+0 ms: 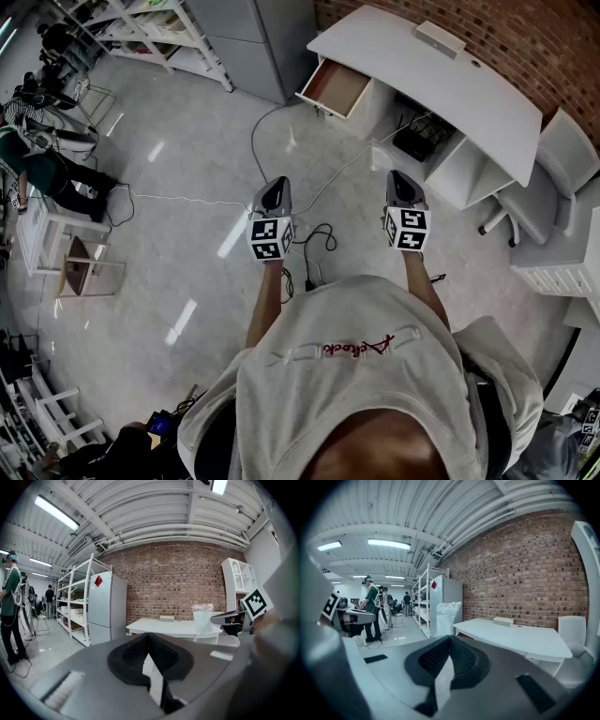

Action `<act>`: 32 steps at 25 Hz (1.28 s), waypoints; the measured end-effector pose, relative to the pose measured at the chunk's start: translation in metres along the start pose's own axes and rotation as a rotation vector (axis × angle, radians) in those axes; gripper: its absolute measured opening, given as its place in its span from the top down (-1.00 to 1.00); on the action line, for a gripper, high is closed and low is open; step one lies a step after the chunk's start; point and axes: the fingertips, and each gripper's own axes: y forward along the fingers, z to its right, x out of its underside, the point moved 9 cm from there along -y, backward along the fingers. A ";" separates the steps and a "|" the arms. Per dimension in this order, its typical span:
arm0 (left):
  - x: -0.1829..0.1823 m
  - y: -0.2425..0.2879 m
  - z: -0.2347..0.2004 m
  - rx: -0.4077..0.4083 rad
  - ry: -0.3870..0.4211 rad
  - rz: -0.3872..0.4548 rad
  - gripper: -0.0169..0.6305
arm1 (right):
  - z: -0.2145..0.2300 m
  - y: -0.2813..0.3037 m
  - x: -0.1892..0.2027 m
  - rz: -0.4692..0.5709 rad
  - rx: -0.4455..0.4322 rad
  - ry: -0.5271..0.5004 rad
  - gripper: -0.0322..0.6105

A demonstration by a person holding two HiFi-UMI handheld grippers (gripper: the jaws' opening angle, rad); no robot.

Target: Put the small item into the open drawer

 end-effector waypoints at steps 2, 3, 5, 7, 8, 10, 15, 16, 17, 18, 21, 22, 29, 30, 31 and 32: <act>0.002 0.001 0.003 -0.004 -0.001 0.001 0.92 | 0.001 0.000 0.001 -0.002 -0.005 -0.006 0.86; 0.003 0.001 0.004 -0.006 -0.003 0.001 0.92 | 0.001 0.000 0.002 -0.004 -0.008 -0.010 0.86; 0.004 0.002 0.007 -0.008 -0.008 0.000 0.92 | 0.002 0.000 0.003 -0.006 -0.013 -0.014 0.86; 0.005 0.003 0.010 -0.007 -0.010 -0.003 0.92 | 0.004 -0.002 0.004 -0.010 -0.015 -0.015 0.86; 0.005 0.003 0.011 -0.008 -0.012 -0.004 0.92 | 0.005 -0.002 0.004 -0.011 -0.017 -0.015 0.86; 0.004 0.003 0.013 -0.011 -0.015 -0.004 0.92 | 0.007 -0.003 0.004 -0.010 -0.018 -0.015 0.86; 0.000 0.008 0.024 -0.016 -0.002 -0.002 0.92 | 0.019 -0.005 0.006 -0.002 -0.030 -0.002 0.86; 0.000 0.009 0.026 -0.021 0.000 -0.003 0.92 | 0.021 -0.004 0.007 -0.002 -0.036 -0.002 0.86; 0.000 0.010 0.028 -0.027 0.001 -0.004 0.92 | 0.024 -0.004 0.008 -0.002 -0.042 -0.001 0.86; -0.001 0.012 0.030 -0.037 0.000 -0.004 0.92 | 0.027 -0.003 0.008 -0.001 -0.047 0.000 0.86; -0.001 0.015 0.038 -0.067 -0.013 -0.005 0.92 | 0.037 -0.003 0.010 0.005 -0.062 -0.002 0.86; -0.001 0.016 0.041 -0.073 -0.016 -0.004 0.92 | 0.040 -0.003 0.011 0.007 -0.067 -0.004 0.86; 0.002 0.030 0.065 -0.094 -0.012 -0.005 0.92 | 0.062 0.002 0.019 0.007 -0.102 -0.004 0.86; 0.003 0.031 0.066 -0.096 -0.014 -0.009 0.92 | 0.063 0.004 0.019 0.005 -0.106 -0.004 0.86; 0.003 0.033 0.067 -0.097 -0.015 -0.012 0.92 | 0.065 0.005 0.020 0.002 -0.109 -0.003 0.86; 0.004 0.034 0.068 -0.097 -0.017 -0.015 0.92 | 0.066 0.007 0.020 0.000 -0.113 -0.004 0.86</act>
